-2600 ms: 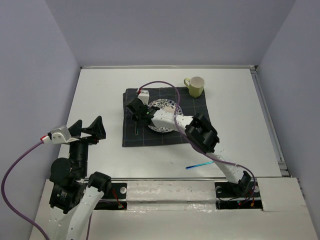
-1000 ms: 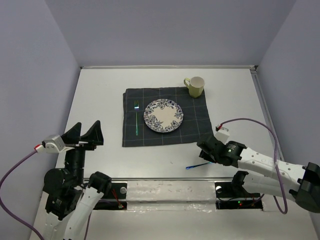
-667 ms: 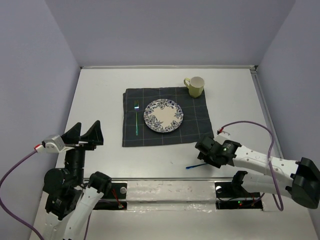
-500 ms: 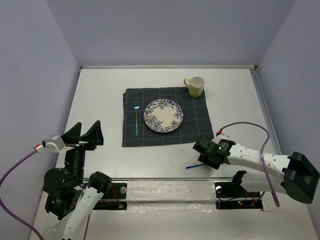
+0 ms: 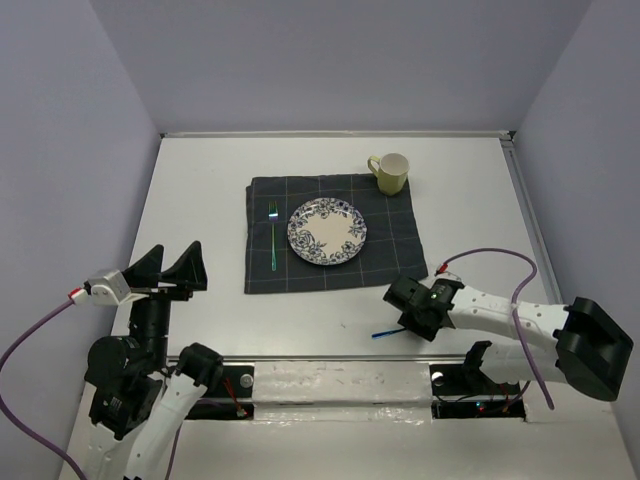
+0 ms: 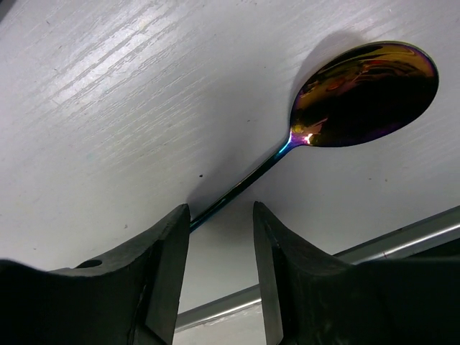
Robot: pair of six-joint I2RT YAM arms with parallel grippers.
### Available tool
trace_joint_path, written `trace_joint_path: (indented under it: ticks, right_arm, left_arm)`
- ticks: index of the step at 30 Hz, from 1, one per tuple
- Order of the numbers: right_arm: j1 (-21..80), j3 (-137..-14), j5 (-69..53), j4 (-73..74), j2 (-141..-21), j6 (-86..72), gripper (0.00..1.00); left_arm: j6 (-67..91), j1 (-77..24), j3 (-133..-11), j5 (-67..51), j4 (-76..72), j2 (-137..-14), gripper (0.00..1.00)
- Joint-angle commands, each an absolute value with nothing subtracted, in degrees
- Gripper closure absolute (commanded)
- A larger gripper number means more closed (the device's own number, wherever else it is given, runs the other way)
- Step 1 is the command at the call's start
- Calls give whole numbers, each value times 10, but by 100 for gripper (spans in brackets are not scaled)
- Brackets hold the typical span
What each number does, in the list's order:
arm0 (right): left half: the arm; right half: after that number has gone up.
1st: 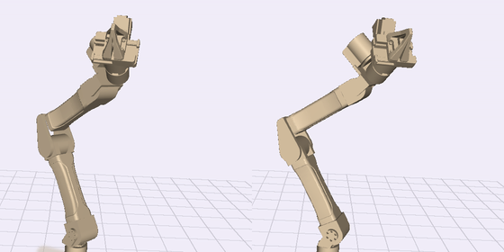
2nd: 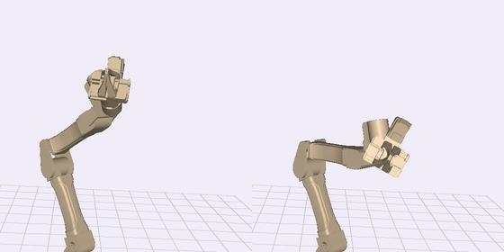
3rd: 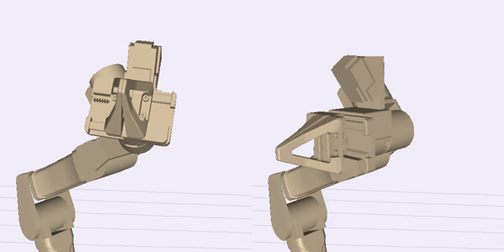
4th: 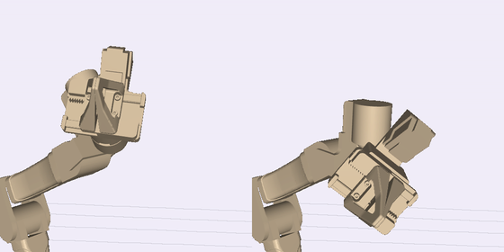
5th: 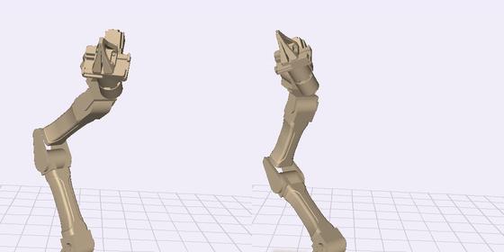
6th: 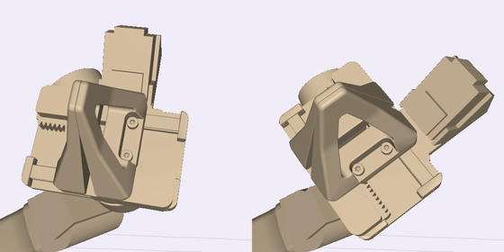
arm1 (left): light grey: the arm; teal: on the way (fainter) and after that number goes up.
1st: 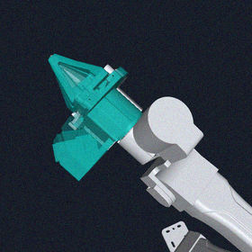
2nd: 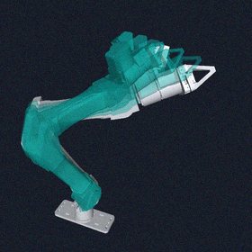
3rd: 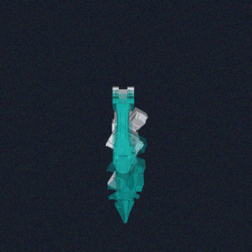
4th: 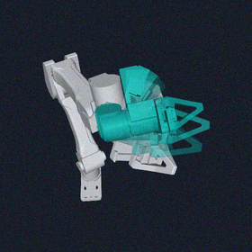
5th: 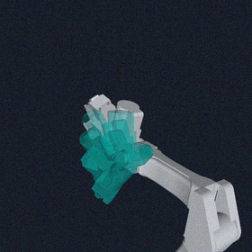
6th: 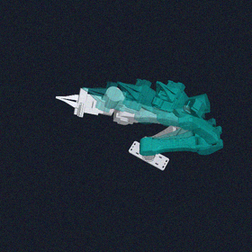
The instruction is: Set the dinner table for one person
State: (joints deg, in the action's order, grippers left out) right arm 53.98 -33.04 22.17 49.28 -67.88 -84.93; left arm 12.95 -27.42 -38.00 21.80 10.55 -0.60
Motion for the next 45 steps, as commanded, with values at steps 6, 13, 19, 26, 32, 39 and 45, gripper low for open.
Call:
trace_joint_path:
  ticks: [6,13,19,26,32,39,45]
  right_arm:
    - [540,-359,274,501,-728,-863,62]
    - [540,-371,265,451,-751,-808,80]
    - [540,-367,241,422,-770,-775,95]
    - [551,-373,244,423,-774,-769,100]
    - [569,-417,291,514,-735,-752,100]
    - [569,-531,408,514,-722,-532,100]
    - [510,-559,386,279,-738,-273,100]
  left_arm:
    - [126,-279,-380,227,91,51,1]
    - [126,-279,-381,231,95,48,1]
    - [127,-280,-381,232,95,42,1]
    - [127,-280,-381,234,97,34,1]
    - [126,-279,-382,232,97,22,1]
    - [126,-279,-382,232,97,12,1]
    - [127,-276,-382,230,98,5,1]
